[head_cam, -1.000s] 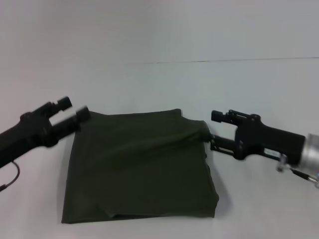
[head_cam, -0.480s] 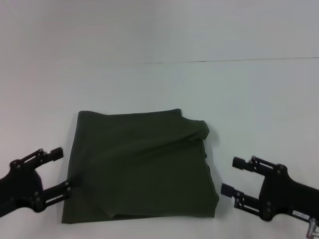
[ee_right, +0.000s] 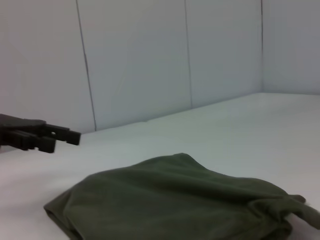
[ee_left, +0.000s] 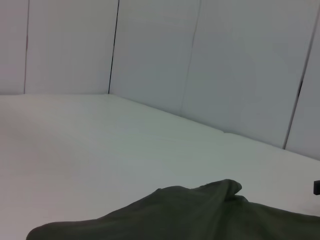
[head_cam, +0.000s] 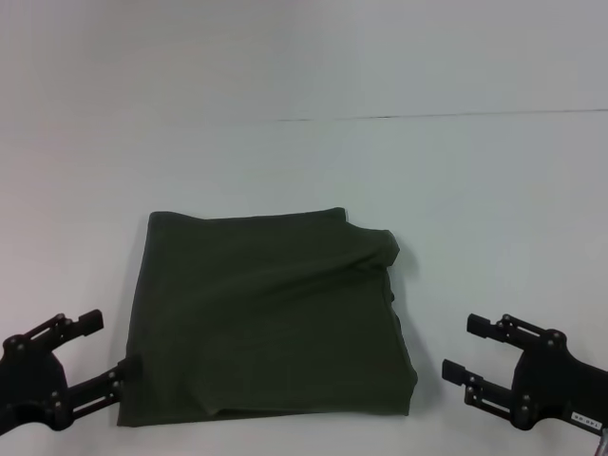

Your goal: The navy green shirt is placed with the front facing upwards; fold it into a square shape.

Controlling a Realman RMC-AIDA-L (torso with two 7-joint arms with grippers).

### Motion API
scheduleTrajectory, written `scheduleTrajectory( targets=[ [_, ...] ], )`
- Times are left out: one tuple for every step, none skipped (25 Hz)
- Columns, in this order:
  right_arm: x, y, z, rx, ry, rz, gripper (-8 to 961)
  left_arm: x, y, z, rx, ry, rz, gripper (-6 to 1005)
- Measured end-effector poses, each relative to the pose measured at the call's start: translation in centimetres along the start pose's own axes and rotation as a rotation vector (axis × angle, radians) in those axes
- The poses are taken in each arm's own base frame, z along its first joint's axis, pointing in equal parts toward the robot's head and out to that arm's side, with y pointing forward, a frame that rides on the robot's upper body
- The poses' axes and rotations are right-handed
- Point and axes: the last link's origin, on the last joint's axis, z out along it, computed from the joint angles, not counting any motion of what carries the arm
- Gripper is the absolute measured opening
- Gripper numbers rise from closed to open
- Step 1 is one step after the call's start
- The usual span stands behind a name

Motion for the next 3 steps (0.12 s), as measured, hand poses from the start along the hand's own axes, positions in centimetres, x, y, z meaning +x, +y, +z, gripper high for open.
scheduleTrajectory(
  targets=[
    [0.04, -0.07, -0.01, 0.005, 0.003, -0.001, 714, -0.02, 0.03, -0.07, 0.001, 0.002, 0.000, 807],
    [0.12, -0.19, -0.04, 0.012, 0.009, -0.002, 714, -0.04, 0.05, -0.10, 0.001, 0.002, 0.005, 807],
    [0.18, -0.30, -0.06, 0.019, 0.013, -0.002, 714, -0.07, 0.07, -0.12, 0.000, 0.001, 0.010, 807]
  ],
)
